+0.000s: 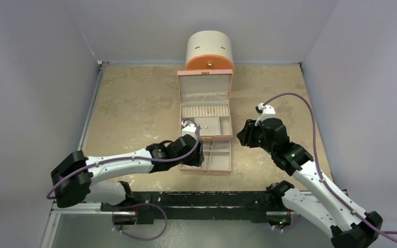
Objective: Organize the mixed jewelry
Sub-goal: Place the jewelry in the compartment layer, then close the compartment layer of the jewelry box.
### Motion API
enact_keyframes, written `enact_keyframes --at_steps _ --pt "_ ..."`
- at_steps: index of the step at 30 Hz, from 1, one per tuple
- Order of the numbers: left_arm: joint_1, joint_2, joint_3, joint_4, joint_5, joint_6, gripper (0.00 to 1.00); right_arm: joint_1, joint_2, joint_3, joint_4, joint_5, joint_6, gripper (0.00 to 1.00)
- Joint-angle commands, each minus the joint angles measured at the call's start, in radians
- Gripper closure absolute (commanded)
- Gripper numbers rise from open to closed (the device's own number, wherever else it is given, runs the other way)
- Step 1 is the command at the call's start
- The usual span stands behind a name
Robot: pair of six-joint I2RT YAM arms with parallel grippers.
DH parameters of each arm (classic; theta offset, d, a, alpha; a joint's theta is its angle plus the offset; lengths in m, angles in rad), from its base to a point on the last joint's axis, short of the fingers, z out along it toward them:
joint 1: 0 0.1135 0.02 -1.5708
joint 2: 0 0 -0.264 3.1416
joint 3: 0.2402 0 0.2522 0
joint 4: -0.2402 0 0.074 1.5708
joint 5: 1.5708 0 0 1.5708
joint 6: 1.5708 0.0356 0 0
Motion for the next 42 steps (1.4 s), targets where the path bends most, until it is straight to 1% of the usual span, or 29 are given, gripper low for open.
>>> enact_keyframes --at_steps 1,3,6,7,10,14,16,17,18,20,22,29,32,37,42 --pt "-0.004 -0.105 0.103 -0.065 -0.053 0.063 0.51 -0.003 -0.013 0.008 0.008 -0.022 0.010 0.55" --pt "-0.005 -0.130 0.141 -0.109 -0.075 0.088 0.50 -0.002 -0.013 0.004 0.010 -0.032 0.011 0.55" --pt "-0.003 -0.159 0.223 -0.219 -0.122 0.133 0.49 -0.002 -0.009 -0.001 0.026 -0.051 0.010 0.56" --pt "-0.003 -0.171 0.253 -0.254 -0.142 0.148 0.48 -0.003 -0.007 -0.004 0.048 -0.055 -0.017 0.56" --pt "-0.003 -0.214 0.330 -0.341 -0.218 0.197 0.46 -0.002 0.012 -0.014 0.074 -0.117 -0.022 0.57" --pt "-0.002 -0.281 0.409 -0.421 -0.317 0.261 0.40 0.008 0.018 -0.044 0.123 -0.185 0.018 0.59" --pt "-0.002 -0.313 0.429 -0.445 -0.367 0.291 0.39 0.041 0.023 -0.070 0.158 -0.197 0.066 0.60" --pt "-0.003 -0.334 0.434 -0.453 -0.391 0.304 0.38 0.075 0.029 -0.080 0.171 -0.185 0.090 0.60" --pt "-0.003 -0.348 0.438 -0.460 -0.418 0.318 0.38 0.139 0.037 -0.088 0.179 -0.155 0.116 0.60" --pt "-0.003 -0.375 0.438 -0.472 -0.488 0.334 0.38 0.256 0.065 -0.097 0.195 -0.049 0.169 0.61" --pt "-0.003 -0.403 0.426 -0.470 -0.534 0.354 0.38 0.347 0.106 -0.105 0.206 0.026 0.233 0.61" --pt "-0.003 -0.541 0.284 -0.353 -0.549 0.427 0.36 0.578 0.306 -0.101 0.253 0.198 0.426 0.60" --pt "-0.003 -0.600 0.236 -0.326 -0.569 0.430 0.36 0.650 0.392 -0.087 0.268 0.246 0.505 0.60" --pt "-0.003 -0.653 0.199 -0.333 -0.591 0.413 0.35 0.745 0.520 -0.061 0.277 0.325 0.637 0.59" --pt "-0.003 -0.658 0.195 -0.343 -0.583 0.409 0.35 0.789 0.619 -0.006 0.236 0.405 0.756 0.57"
